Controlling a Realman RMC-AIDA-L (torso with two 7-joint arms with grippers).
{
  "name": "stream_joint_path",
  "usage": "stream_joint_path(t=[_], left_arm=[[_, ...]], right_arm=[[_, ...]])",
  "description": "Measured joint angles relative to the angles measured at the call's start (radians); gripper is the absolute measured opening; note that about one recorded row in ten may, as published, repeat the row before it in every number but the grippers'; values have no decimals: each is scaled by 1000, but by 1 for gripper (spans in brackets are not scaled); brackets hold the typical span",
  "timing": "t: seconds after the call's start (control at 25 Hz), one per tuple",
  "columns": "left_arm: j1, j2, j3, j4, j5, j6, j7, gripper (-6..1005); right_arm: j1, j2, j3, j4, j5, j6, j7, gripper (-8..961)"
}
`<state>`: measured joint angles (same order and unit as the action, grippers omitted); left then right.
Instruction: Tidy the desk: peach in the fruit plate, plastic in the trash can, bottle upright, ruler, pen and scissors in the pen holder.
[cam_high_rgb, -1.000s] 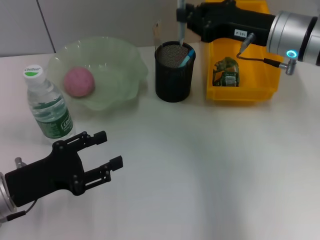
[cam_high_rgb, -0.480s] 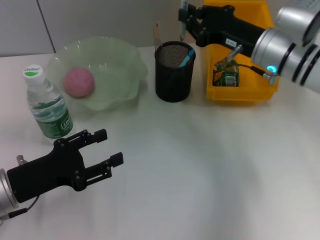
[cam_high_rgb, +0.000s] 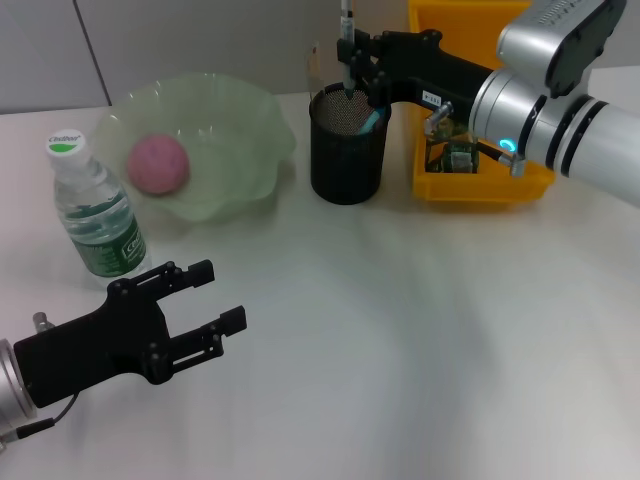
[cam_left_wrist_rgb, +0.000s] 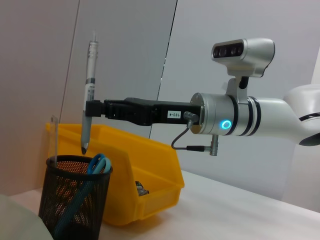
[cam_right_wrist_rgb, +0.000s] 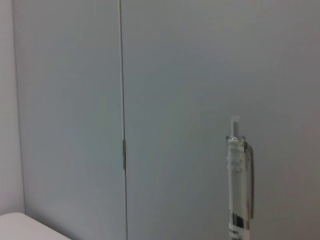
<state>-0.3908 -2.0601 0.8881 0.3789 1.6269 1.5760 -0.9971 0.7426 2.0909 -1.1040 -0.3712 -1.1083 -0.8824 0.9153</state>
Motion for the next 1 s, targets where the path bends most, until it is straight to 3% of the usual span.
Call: stream_joint_path(t=[0.36, 0.72, 1.0], left_arm=[[3, 0, 0, 0, 0, 5, -2, 765], [5, 0, -2, 2, -1, 6, -2, 765], [6, 0, -2, 4, -1, 6, -2, 766]], right_arm=[[46, 2, 1, 69, 1, 59, -13, 147], [45, 1, -1, 78, 1, 63, -12, 151], [42, 1, -1, 79, 1, 63, -8, 333]])
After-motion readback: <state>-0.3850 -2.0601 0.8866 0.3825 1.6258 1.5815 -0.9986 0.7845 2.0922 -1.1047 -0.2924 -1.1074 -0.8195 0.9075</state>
